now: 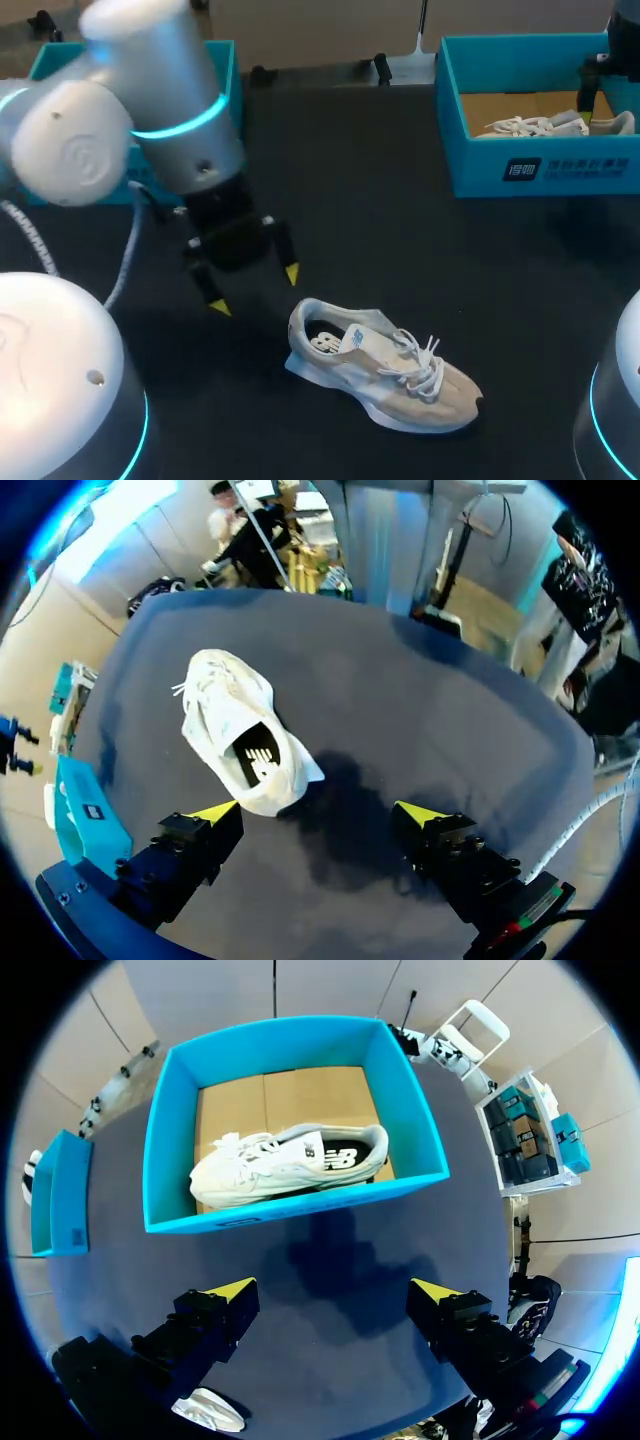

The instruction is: Take the shoe out of the shoebox, open the shoe tongue, remove and reinsert the insole, then place the shoe into the shoebox

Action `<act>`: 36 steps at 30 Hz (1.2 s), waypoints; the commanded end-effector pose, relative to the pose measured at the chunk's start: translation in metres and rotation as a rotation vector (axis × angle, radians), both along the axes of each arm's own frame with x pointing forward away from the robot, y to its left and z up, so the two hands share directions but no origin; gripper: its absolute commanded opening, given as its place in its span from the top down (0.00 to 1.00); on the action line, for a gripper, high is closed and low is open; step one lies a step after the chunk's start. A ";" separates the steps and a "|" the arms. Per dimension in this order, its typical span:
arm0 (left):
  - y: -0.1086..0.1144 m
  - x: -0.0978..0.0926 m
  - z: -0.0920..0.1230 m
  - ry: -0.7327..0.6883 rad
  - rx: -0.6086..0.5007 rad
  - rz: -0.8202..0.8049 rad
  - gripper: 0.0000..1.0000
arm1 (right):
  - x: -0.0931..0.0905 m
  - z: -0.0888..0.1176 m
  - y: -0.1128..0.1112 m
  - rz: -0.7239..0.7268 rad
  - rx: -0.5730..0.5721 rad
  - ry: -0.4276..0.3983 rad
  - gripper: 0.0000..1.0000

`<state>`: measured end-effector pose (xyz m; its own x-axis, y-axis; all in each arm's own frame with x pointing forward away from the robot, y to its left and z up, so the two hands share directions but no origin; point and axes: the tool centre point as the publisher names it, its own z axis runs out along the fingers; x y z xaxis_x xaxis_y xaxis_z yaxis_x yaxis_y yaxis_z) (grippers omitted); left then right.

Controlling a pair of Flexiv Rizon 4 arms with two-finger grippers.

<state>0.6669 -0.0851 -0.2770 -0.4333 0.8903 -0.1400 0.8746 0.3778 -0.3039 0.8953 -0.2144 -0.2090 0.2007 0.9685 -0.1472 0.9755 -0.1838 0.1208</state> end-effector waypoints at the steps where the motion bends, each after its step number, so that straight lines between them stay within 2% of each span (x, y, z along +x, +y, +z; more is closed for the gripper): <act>1: 0.018 0.000 -0.003 -0.019 -0.162 0.037 0.00 | -0.001 0.000 0.000 0.000 -0.001 -0.002 0.00; 7: 0.018 0.000 -0.003 -0.019 -0.162 0.037 0.00 | -0.001 0.000 0.000 0.000 -0.001 -0.002 0.00; 8: 0.022 0.000 -0.004 0.002 -0.172 0.082 0.00 | -0.001 0.000 0.000 0.000 -0.001 -0.002 0.00; 12: 0.031 -0.002 -0.010 0.106 -0.248 0.163 0.00 | -0.001 0.000 0.000 0.000 -0.001 -0.002 0.00; 15: 0.039 -0.001 -0.015 0.239 -0.330 0.258 0.00 | -0.001 0.000 0.000 0.000 -0.001 -0.002 0.00; 25: 0.070 -0.002 -0.029 0.492 -0.514 0.485 0.00 | -0.001 0.000 0.000 0.000 -0.001 -0.002 0.00; 26: 0.072 -0.005 -0.029 0.477 -0.492 0.486 0.00 | -0.001 0.000 0.000 0.000 -0.001 -0.002 0.00; 27: 0.072 -0.008 -0.028 0.396 -0.430 0.478 0.00 | -0.001 0.000 0.000 0.000 -0.001 -0.002 0.00; 36: 0.072 -0.008 -0.028 0.396 -0.430 0.478 0.00 | -0.001 0.000 0.000 0.000 -0.001 -0.002 0.00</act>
<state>0.6650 -0.0135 -0.3065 -0.8349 0.5274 -0.1575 0.4357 0.4584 -0.7746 0.8953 -0.2144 -0.2090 0.2008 0.9685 -0.1473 0.9755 -0.1839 0.1208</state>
